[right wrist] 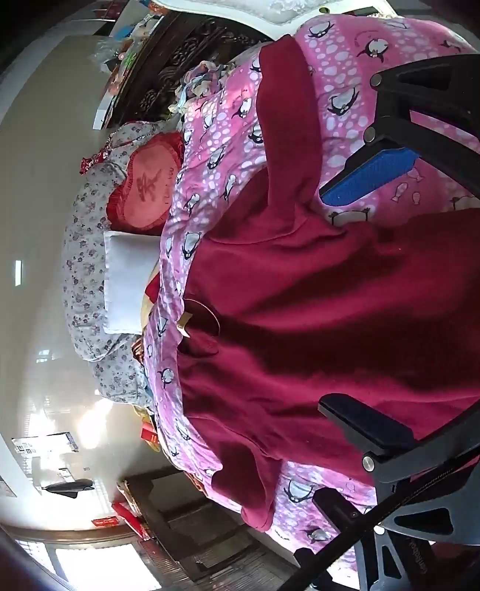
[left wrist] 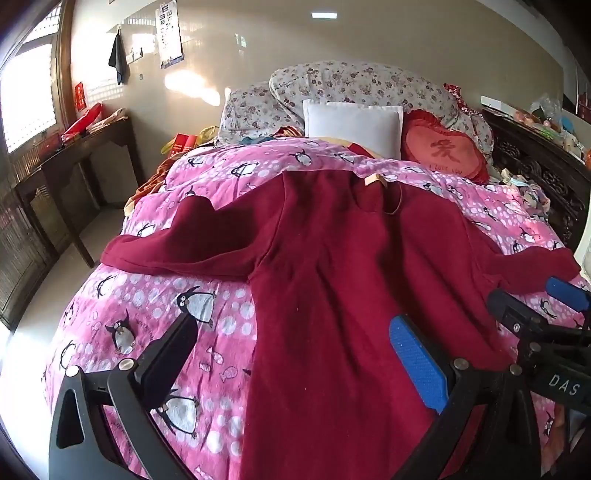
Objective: Fold small clothes
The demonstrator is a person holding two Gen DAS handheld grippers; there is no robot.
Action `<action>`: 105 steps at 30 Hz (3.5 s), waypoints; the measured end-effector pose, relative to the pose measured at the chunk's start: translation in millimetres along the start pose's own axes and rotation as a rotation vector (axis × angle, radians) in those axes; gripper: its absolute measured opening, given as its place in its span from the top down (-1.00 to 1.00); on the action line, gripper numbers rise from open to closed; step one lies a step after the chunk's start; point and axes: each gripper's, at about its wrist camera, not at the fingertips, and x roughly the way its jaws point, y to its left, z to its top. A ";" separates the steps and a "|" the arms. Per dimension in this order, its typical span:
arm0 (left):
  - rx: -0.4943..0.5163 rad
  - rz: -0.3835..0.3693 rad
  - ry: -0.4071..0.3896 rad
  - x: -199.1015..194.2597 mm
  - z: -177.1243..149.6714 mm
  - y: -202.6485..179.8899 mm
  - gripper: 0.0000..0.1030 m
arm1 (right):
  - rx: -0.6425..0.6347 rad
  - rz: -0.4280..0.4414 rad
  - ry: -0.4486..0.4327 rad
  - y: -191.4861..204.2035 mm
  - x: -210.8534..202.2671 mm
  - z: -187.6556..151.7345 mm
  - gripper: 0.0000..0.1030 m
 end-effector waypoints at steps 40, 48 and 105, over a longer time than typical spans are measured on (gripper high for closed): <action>-0.054 0.025 0.104 81.5 15.5 25.3 -1.00 | -0.049 0.025 0.033 30.8 75.0 28.4 -1.00; -0.067 0.030 0.125 91.0 14.6 32.9 -1.00 | -0.076 0.008 0.066 34.6 88.2 31.0 -1.00; -0.230 0.181 0.164 116.6 33.5 148.0 -1.00 | -0.124 0.081 0.155 89.4 147.5 50.8 -1.00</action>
